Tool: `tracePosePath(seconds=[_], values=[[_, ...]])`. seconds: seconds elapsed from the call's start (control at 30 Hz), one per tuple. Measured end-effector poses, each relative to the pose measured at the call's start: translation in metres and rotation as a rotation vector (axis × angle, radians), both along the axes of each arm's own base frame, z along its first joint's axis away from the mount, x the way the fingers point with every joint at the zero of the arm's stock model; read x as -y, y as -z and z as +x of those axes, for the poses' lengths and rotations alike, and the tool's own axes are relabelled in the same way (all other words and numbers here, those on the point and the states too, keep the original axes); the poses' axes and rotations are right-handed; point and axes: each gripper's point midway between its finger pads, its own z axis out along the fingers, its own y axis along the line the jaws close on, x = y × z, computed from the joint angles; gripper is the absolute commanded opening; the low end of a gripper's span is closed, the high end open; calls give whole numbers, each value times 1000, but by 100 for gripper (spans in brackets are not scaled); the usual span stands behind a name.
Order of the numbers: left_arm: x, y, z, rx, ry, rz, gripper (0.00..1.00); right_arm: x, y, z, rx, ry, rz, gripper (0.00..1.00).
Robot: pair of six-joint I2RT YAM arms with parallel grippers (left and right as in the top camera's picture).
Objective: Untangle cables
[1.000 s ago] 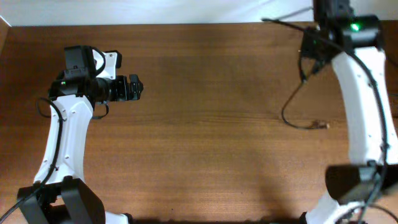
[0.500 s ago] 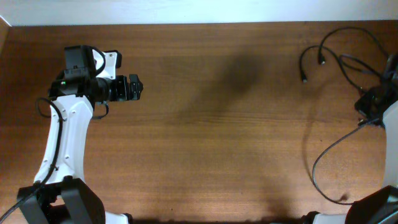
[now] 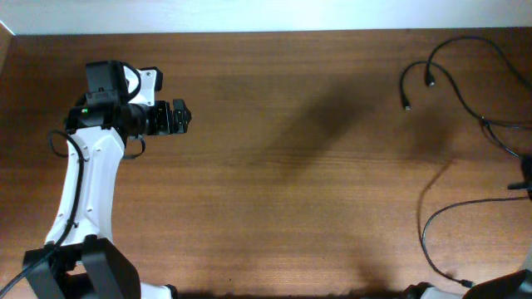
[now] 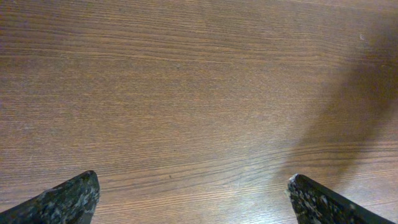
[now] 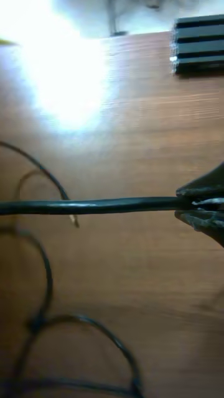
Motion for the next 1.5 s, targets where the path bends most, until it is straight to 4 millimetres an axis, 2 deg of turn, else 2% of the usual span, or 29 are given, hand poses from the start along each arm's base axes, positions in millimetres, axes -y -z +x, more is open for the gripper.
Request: tracePosePath(seconds=[0.2,0.33,0.4,0.43,0.5,0.53,0.57,0.67,0.83,0.9,1.03,1.1,1.23,1.3,1.4,1.5], values=[[0,0,0,0,0,0,99,8,8,-20,58,211,42,4],[0,0,0,0,0,0,99,21,37,-27,-3,279,95,4],[0,0,0,0,0,0,99,26,58,-25,-41,291,131,4],[0,0,0,0,0,0,99,27,64,-25,-50,295,145,8],[0,0,0,0,0,0,99,28,70,-26,-60,303,162,62],[0,0,0,0,0,0,99,27,70,-25,-57,307,164,82],[0,0,0,0,0,0,99,27,70,-26,-58,304,165,89],[0,0,0,0,0,0,99,31,72,-10,-19,212,180,98],[0,0,0,0,0,0,99,23,75,17,33,-24,262,100],[0,0,0,0,0,0,99,21,68,30,71,-108,286,100],[0,0,0,0,0,0,99,6,42,74,196,-392,329,100],[0,0,0,1,0,0,99,-17,22,101,228,-582,308,100],[0,0,0,0,0,0,99,-91,-11,142,229,-923,246,100],[0,0,0,0,0,0,99,-130,-19,151,206,-1072,232,100],[0,0,0,1,0,0,99,-185,-16,151,125,-1274,255,100],[0,0,0,0,0,0,99,-221,-14,152,82,-1397,249,100]])
